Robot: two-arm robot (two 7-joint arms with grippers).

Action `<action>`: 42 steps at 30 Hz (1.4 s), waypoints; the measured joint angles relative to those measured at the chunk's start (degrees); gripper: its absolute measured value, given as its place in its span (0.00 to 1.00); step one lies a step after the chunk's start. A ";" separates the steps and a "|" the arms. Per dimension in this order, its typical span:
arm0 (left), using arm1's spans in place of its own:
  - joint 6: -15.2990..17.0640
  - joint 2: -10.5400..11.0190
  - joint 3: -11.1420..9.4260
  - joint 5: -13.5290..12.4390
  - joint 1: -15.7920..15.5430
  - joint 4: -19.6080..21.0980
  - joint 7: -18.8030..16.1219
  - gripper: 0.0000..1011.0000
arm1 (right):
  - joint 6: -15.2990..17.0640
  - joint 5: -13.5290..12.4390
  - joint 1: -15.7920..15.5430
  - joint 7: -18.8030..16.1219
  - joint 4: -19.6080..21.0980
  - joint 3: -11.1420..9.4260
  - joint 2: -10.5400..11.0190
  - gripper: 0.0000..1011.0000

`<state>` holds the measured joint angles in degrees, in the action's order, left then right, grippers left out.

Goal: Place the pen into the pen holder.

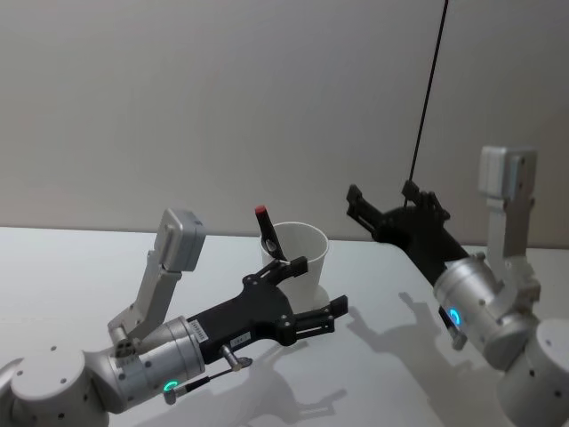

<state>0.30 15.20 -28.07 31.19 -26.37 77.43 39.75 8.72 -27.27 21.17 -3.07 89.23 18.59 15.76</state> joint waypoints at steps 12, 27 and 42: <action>0.10 1.47 0.45 -4.35 2.80 3.49 -8.63 0.99 | -2.11 3.36 -6.78 -0.23 3.71 -1.75 1.13 0.99; 0.26 3.42 1.06 -10.05 6.53 8.04 -19.95 0.99 | -4.57 7.30 -14.83 -0.52 8.08 -3.85 2.44 0.99; 0.40 5.38 1.66 -15.77 10.27 12.65 -31.36 0.99 | -6.62 10.56 -21.52 -0.75 11.73 -5.56 3.53 0.99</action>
<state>0.70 20.58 -26.41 15.41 -16.10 90.08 8.39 2.09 -16.72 -0.35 -3.82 100.96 13.04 19.29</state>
